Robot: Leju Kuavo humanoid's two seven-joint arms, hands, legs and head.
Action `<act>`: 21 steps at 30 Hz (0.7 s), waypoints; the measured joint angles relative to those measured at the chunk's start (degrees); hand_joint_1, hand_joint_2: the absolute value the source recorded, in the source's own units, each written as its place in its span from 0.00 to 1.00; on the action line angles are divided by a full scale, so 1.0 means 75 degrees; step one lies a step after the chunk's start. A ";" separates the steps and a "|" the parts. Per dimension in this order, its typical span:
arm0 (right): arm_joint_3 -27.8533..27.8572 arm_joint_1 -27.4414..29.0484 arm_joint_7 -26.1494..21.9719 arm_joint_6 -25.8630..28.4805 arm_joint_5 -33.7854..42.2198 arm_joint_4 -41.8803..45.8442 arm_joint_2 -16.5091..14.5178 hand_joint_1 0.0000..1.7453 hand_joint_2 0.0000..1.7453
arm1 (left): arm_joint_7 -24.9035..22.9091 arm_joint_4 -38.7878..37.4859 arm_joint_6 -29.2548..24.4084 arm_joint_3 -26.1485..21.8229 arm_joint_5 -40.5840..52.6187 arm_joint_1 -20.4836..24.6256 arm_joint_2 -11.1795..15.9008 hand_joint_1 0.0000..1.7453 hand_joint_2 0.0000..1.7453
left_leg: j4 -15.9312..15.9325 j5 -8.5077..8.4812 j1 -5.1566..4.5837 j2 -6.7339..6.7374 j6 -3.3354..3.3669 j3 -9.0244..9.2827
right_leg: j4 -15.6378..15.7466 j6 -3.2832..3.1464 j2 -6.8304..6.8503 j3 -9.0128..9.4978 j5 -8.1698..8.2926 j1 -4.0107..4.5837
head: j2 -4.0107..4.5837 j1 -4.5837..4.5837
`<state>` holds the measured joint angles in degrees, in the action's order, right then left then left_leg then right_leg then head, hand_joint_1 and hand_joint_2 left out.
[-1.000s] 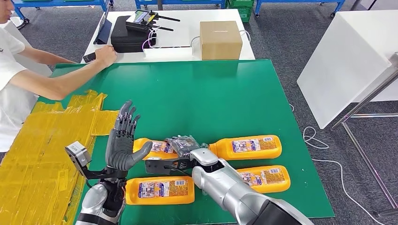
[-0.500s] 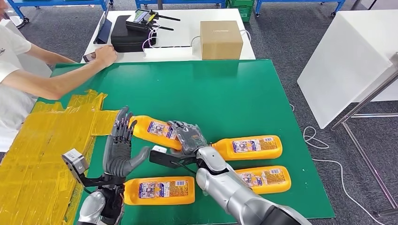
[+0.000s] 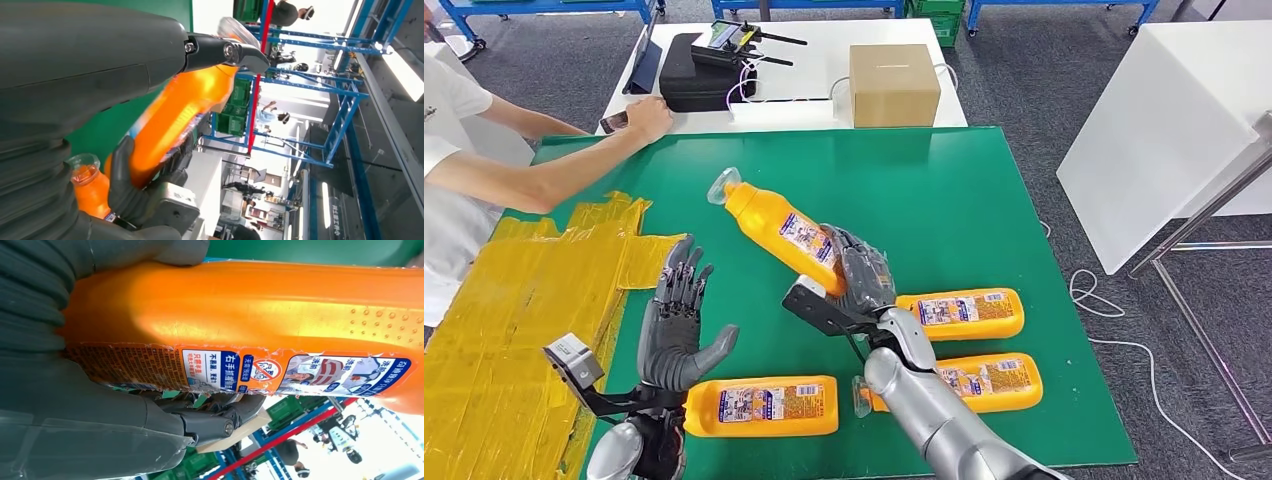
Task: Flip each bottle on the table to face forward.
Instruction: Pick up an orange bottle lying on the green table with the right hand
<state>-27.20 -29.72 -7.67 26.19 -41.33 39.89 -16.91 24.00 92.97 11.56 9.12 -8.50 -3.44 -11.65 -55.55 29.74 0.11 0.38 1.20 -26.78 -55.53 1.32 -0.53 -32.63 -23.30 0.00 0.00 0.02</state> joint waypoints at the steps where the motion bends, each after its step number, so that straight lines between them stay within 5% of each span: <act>1: 0.0065 0.0035 -0.0059 0.0027 0.0085 0.0052 -0.0001 1.00 1.00 | 0.0000 0.0016 0.0014 0.0004 0.0001 -0.0012 0.0000 0.00 1.00 | 0.0000 0.0000 0.0000 0.0000 0.0000 0.0000 | 0.0000 0.0000 0.0000 0.0000 0.0000 0.0000 | 0.0000 0.0000; 11: 0.0658 0.0576 -0.0914 -0.0049 0.1099 0.0942 -0.0001 1.00 1.00 | -0.0011 0.0185 0.0049 0.0058 0.0126 -0.0075 0.0030 0.00 1.00 | 0.0000 0.0000 -0.0001 0.0000 0.0000 -0.0003 | 0.0001 0.0000 0.0000 -0.0001 0.0000 -0.0001 | 0.0000 0.0000; 21: 0.0820 0.1722 -0.2311 -0.3103 0.4371 0.2983 0.0117 1.00 1.00 | -0.0263 0.0200 -0.0098 0.0443 0.0511 0.0134 0.0277 0.00 1.00 | 0.0000 0.0001 -0.0001 -0.0001 0.0000 -0.0011 | 0.0001 0.0000 0.0000 -0.0012 0.0000 0.0000 | 0.0000 0.0001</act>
<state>-21.05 -16.81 -25.01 2.92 -8.55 62.26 -16.03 22.03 94.47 10.82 12.44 -4.67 -2.43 -9.57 -55.55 29.74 0.10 0.38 1.20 -26.86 -55.52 1.32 -0.52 -32.72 -23.30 0.00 0.00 0.03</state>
